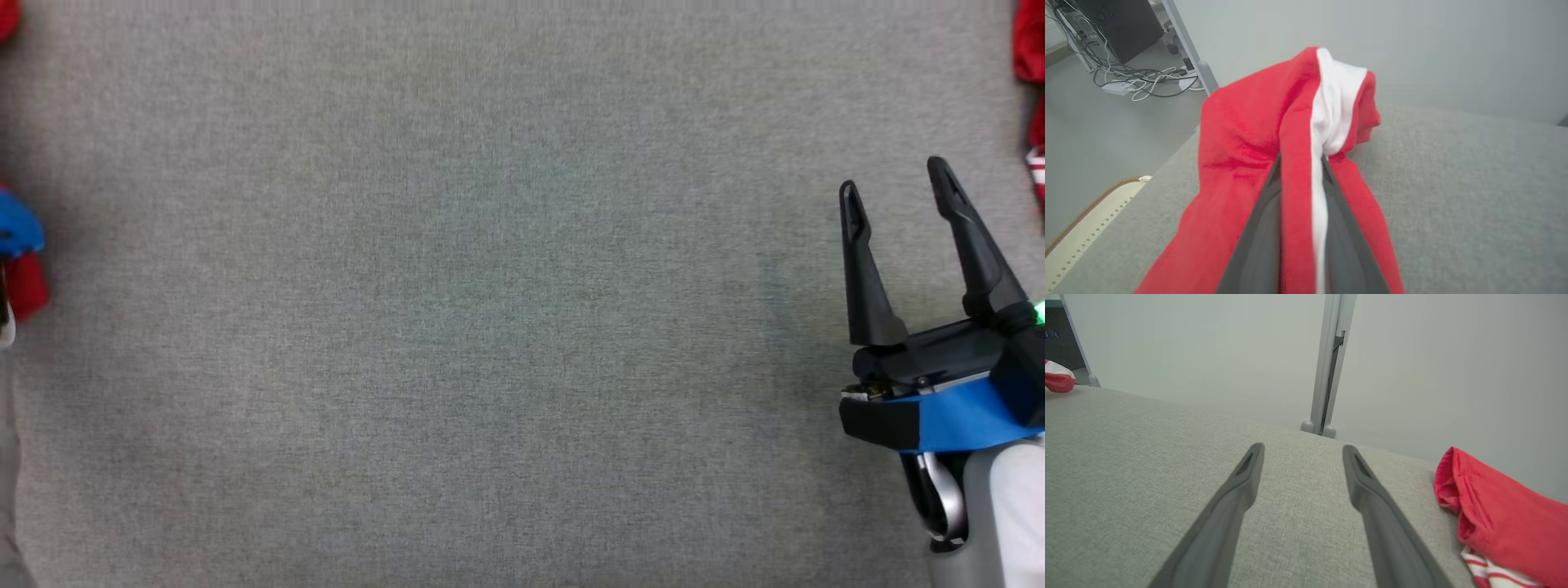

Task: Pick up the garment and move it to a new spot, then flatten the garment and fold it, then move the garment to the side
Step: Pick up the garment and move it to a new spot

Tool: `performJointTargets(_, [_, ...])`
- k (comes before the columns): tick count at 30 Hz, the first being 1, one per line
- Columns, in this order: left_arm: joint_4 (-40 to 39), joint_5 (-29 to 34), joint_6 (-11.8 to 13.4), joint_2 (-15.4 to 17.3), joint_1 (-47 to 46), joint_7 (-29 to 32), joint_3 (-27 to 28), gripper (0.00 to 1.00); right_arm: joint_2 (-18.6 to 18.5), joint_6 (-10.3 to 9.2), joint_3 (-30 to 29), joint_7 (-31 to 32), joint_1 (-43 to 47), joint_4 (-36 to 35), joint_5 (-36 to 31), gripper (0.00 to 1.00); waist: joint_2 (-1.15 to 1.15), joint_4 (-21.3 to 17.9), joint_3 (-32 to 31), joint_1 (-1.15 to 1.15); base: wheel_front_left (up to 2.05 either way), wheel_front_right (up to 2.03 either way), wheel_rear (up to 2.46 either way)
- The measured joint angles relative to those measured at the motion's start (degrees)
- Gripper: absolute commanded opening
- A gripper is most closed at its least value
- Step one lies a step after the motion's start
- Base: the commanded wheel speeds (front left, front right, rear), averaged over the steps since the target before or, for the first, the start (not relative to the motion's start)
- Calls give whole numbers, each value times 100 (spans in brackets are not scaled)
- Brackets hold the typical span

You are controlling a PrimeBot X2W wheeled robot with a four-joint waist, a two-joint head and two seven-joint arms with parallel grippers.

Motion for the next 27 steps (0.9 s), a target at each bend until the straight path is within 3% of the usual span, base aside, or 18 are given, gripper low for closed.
performJointTargets(6, [-835,-90,-5,-177,-281,-112,-648,0,167,0,100,-199,16,394,124,100,0,-119,-417,0,0,0,0])
performJointTargets(12, [-2156,-178,-24,-254,-375,-126,-1332,0,332,0,178,-391,59,788,238,100,-1,-413,-817,0,0,0,0])
performJointTargets(27, [-4285,-669,-24,-476,-453,254,-2900,0,517,0,442,-523,277,1313,684,100,-1,-1699,-1553,-1,0,0,0])
